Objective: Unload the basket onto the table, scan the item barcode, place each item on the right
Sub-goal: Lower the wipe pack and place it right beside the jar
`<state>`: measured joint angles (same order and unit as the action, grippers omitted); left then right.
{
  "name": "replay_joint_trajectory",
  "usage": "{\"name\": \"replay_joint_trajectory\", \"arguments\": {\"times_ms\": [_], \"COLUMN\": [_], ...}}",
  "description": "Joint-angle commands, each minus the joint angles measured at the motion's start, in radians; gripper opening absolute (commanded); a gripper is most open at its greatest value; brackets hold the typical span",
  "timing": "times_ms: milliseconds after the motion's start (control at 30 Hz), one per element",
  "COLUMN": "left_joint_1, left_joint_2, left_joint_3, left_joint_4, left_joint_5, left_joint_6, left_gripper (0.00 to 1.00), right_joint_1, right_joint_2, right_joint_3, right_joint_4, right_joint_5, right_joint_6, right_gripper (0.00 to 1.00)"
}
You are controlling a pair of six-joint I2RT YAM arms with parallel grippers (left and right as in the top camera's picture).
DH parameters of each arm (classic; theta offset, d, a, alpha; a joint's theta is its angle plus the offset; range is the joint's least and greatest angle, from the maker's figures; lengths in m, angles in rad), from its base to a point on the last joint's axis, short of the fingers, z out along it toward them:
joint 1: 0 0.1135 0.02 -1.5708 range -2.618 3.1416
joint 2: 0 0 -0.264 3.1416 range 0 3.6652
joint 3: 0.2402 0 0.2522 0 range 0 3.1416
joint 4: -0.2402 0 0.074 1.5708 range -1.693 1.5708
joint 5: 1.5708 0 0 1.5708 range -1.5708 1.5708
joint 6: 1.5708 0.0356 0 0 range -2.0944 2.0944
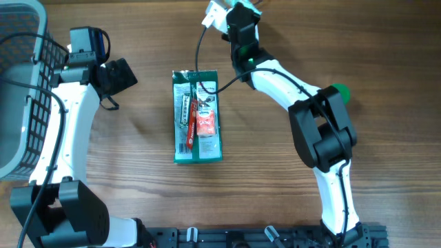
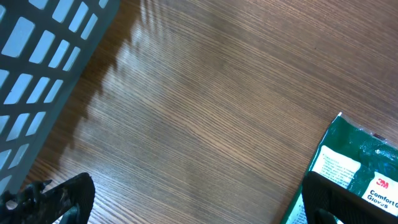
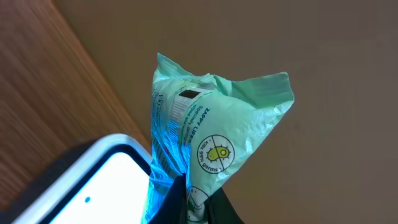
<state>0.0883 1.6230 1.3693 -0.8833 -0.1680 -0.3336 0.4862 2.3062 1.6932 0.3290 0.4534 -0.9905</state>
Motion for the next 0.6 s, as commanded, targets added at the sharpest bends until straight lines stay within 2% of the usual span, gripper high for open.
{"name": "replay_joint_trajectory", "arguments": {"times_ms": [0,133,300,400,567], "left_joint_1": [0.006,0.006,0.006,0.006,0.006], "left_joint_2": [-0.007,-0.007,-0.007,-0.007,-0.007], "left_joint_3": [0.011,0.011,0.011,0.011,0.011], "left_joint_4": [0.0,0.0,0.0,0.0,0.0], "left_joint_5": [-0.009,-0.009,-0.009,-0.009,-0.009], "left_joint_6": [0.016,0.016,0.016,0.016,0.016], "left_gripper": [1.0,1.0,1.0,1.0,1.0], "right_joint_1": [0.008,0.018,0.029,0.032,0.039], "right_joint_2": [0.043,0.078,0.09,0.09,0.09], "right_joint_3": [0.01,0.01,0.01,0.01,0.01], "right_joint_4": [-0.005,-0.008,0.031,0.028,-0.02], "right_joint_5": [0.028,0.056,0.078,0.072,0.066], "right_joint_6": [-0.03,-0.098,-0.248,-0.225,-0.053], "right_gripper": [0.04,0.04,0.04,0.04,0.04]}}
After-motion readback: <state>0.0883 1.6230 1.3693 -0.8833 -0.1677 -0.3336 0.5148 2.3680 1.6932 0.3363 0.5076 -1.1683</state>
